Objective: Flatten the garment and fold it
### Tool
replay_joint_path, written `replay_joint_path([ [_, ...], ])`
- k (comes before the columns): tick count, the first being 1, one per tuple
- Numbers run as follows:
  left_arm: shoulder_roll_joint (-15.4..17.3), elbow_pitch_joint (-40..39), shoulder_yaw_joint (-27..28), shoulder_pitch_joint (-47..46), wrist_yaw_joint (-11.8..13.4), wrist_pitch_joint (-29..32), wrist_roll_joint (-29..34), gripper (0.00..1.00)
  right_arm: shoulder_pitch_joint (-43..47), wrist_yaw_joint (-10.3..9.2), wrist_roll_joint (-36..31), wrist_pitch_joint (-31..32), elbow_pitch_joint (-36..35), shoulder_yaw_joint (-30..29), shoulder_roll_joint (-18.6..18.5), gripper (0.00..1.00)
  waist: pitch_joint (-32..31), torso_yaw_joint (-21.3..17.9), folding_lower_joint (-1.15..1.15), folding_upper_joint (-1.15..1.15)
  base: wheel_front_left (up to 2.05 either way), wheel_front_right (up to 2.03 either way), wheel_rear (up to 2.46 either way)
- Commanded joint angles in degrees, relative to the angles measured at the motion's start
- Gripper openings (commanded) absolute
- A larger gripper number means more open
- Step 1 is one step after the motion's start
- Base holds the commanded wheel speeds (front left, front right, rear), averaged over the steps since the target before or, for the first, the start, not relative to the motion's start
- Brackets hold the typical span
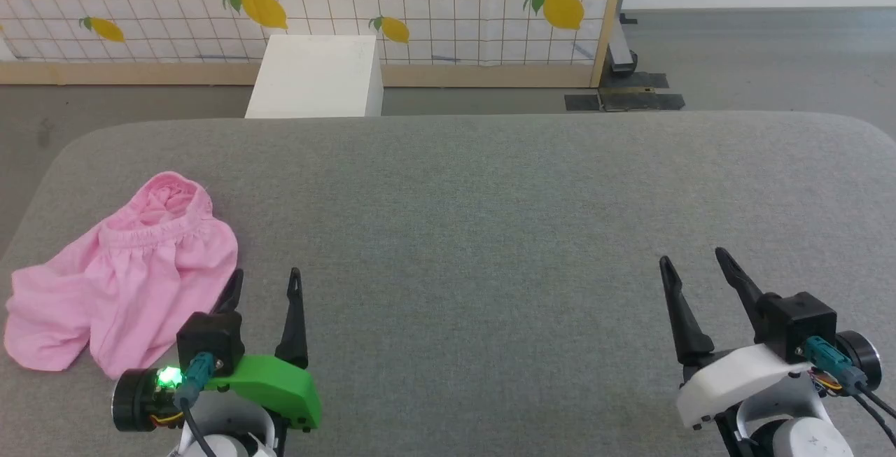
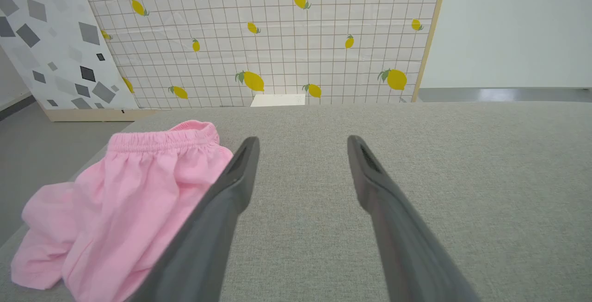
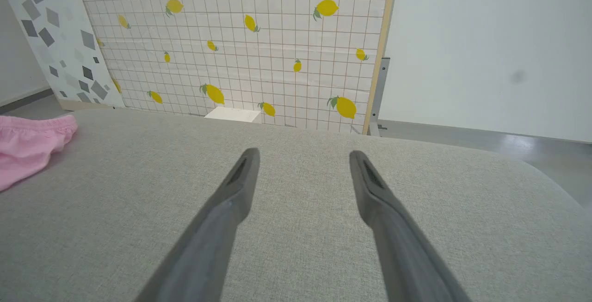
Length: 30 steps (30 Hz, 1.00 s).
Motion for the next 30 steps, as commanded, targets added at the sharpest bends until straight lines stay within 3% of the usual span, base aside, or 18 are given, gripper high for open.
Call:
replay_joint_path([
  [1, 0.0, 0.1, -0.1, 0.4, 0.3, -0.5, -0.5, 1.00, 0.3, -0.01, 0.7, -0.6, 0.3, 0.0, 0.0, 1.00, 0.0, 0.3, 0.00, 0.00, 0.00, 0.00, 0.00],
  [30, 0.2, 1.4, -0.1, 1.6, 0.8, -4.0, -3.0, 1.00, 0.7, -0.03, 5.3, -4.0, 3.0, 1.0, 0.0, 1.00, -0.3, 7.8, 0.00, 0.00, 0.00, 0.00, 0.00],
])
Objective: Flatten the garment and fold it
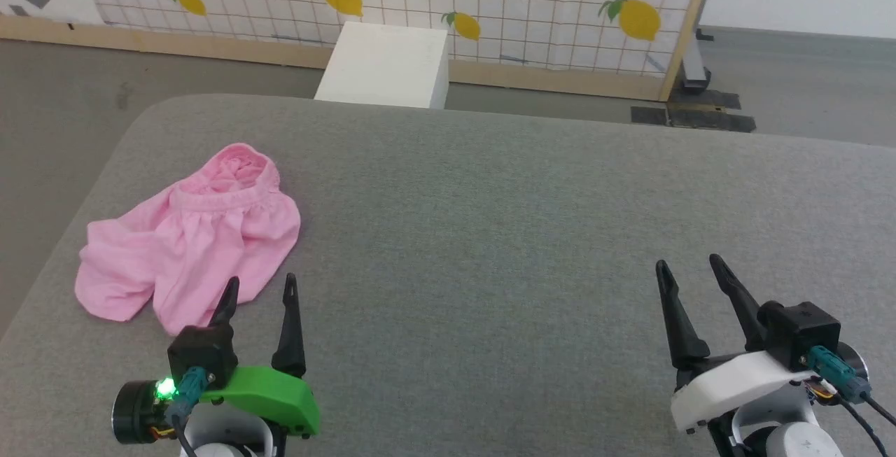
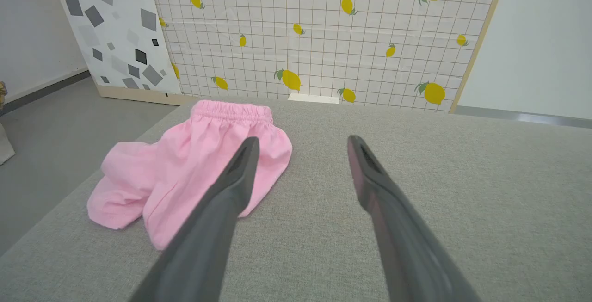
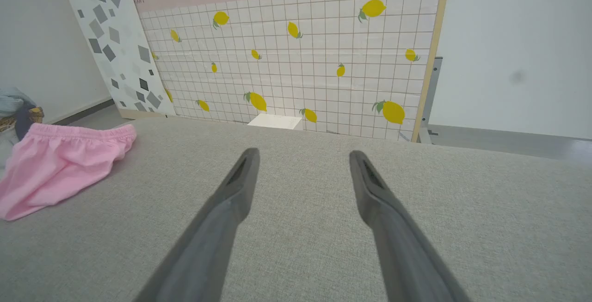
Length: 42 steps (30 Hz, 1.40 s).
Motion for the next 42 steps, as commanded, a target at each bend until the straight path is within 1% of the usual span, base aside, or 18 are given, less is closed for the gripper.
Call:
replay_joint_path([
  [1, 0.1, 0.2, -0.1, 0.9, 0.3, -0.6, -0.4, 1.00, 0.7, -0.03, 0.7, -0.6, 0.4, 0.2, 0.0, 1.00, -0.1, 0.8, 0.00, 0.00, 0.00, 0.00, 0.00],
  [28, 0.4, 0.6, -0.7, 2.4, 1.3, -3.8, -2.9, 1.00, 1.4, -0.05, 4.6, -3.8, 2.9, 0.6, 0.0, 1.00, -0.4, 8.3, 0.00, 0.00, 0.00, 0.00, 0.00],
  [42, 0.6, 1.2, -0.6, 2.8, 1.6, -5.5, -4.4, 1.00, 1.3, -0.06, 6.6, -5.5, 4.4, 1.0, 0.0, 1.00, -0.3, 11.4, 0.00, 0.00, 0.00, 0.00, 0.00],
])
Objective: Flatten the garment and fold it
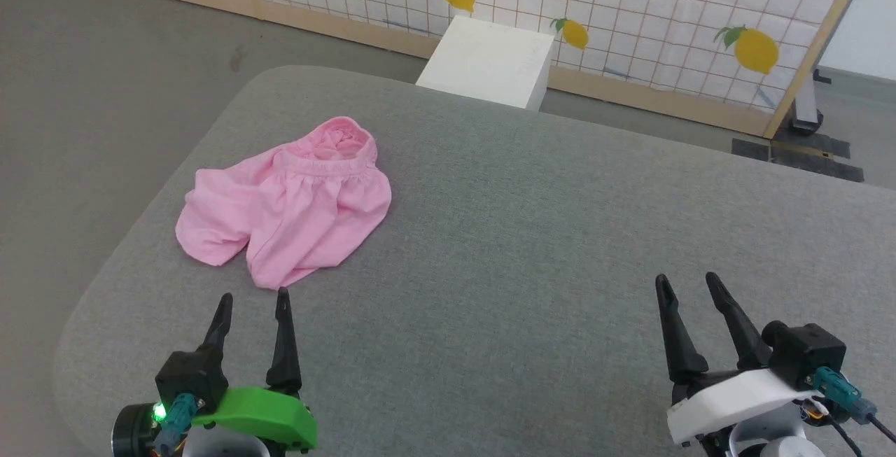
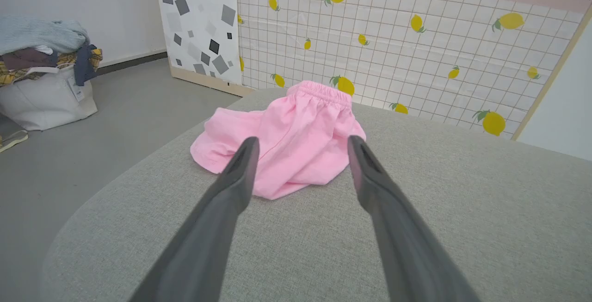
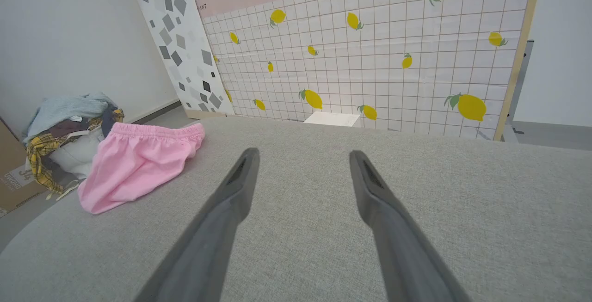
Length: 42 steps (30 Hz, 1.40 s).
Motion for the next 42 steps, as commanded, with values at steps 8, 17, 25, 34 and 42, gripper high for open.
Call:
replay_joint_path([
  [8, 0.3, 0.5, -0.1, 0.9, 0.5, -1.4, -1.1, 1.00, 0.6, -0.07, 1.3, -1.6, 1.0, 0.2, 0.0, 1.00, 0.1, 1.7, 0.00, 0.00, 0.00, 0.00, 0.00],
  [17, 0.6, 0.8, -0.1, 1.0, 0.7, -2.5, -1.1, 1.00, 0.7, -0.07, 0.8, -2.7, 1.7, 0.0, 0.0, 1.00, 0.0, 3.5, 0.00, 0.00, 0.00, 0.00, 0.00],
  [25, 0.7, 1.1, -0.2, 1.1, 1.1, -3.5, -1.2, 1.00, 0.7, -0.08, -1.0, -3.6, 1.6, -0.5, 0.0, 1.00, 0.1, 4.8, 0.00, 0.00, 0.00, 0.00, 0.00],
  [34, 0.8, 1.6, 0.0, 1.2, 1.3, -4.5, -1.8, 1.00, 0.5, -0.09, -1.0, -4.7, 2.6, -0.5, 0.0, 1.00, 0.6, 6.1, 0.00, 0.00, 0.00, 0.00, 0.00],
  [42, 0.8, 1.8, 0.0, 0.8, 1.3, -4.6, -1.3, 1.00, 0.1, -0.09, -0.6, -4.8, 3.2, -0.5, 0.0, 1.00, 0.9, 5.5, 0.00, 0.00, 0.00, 0.00, 0.00],
])
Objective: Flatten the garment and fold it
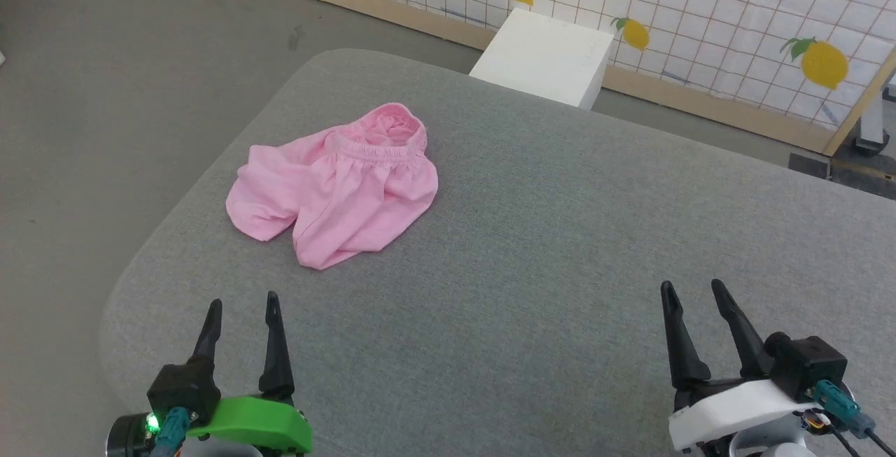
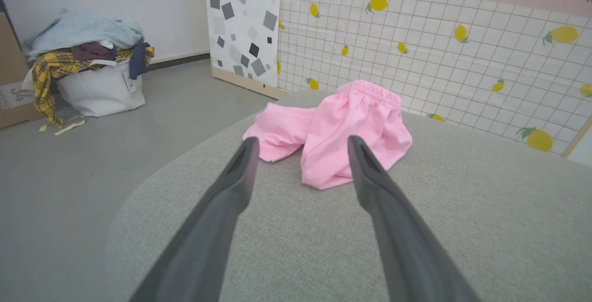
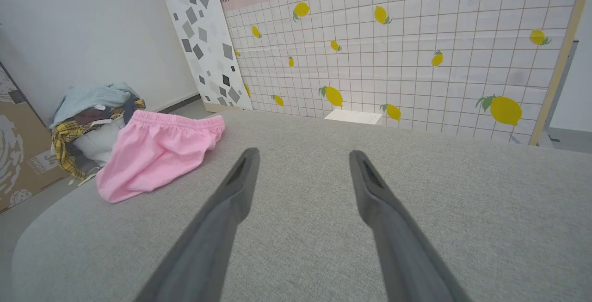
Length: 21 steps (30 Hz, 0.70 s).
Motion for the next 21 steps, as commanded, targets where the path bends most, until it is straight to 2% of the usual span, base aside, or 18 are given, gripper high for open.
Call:
replay_joint_path([
  [1, 0.4, 0.2, -0.1, 0.4, 0.1, -0.5, 0.0, 1.00, 0.0, -0.09, 0.3, -0.3, 0.1, 0.0, 0.0, 1.00, 0.0, -0.3, 0.00, 0.00, 0.00, 0.00, 0.00],
  [8, 2.3, 2.6, -0.5, -3.3, -1.9, 0.2, -0.1, 1.00, -0.5, -0.09, 0.2, -0.3, -0.1, -0.1, 0.0, 1.00, 1.0, -1.2, 0.00, 0.00, 0.00, 0.00, 0.00],
  [12, 4.6, 6.9, -0.3, -11.2, -5.2, 5.8, -2.7, 1.00, -1.6, -0.09, -0.8, -0.3, -0.4, 0.2, 0.0, 1.00, 3.1, -2.4, 0.00, 0.00, 0.00, 0.00, 0.00],
  [15, 6.0, 12.5, 0.2, -19.6, -7.6, 12.8, -6.6, 1.00, -3.2, -0.09, -1.8, -0.3, -0.7, 0.2, 0.0, 1.00, 6.0, -4.0, 0.00, 0.00, 0.00, 0.00, 0.00],
  [21, 10.7, 23.2, -1.2, -33.4, -10.0, 24.9, -12.1, 1.00, -6.1, -0.09, -3.3, 0.1, -1.4, 0.2, 0.0, 1.00, 11.8, -8.7, 0.00, 0.00, 0.00, 0.00, 0.00],
])
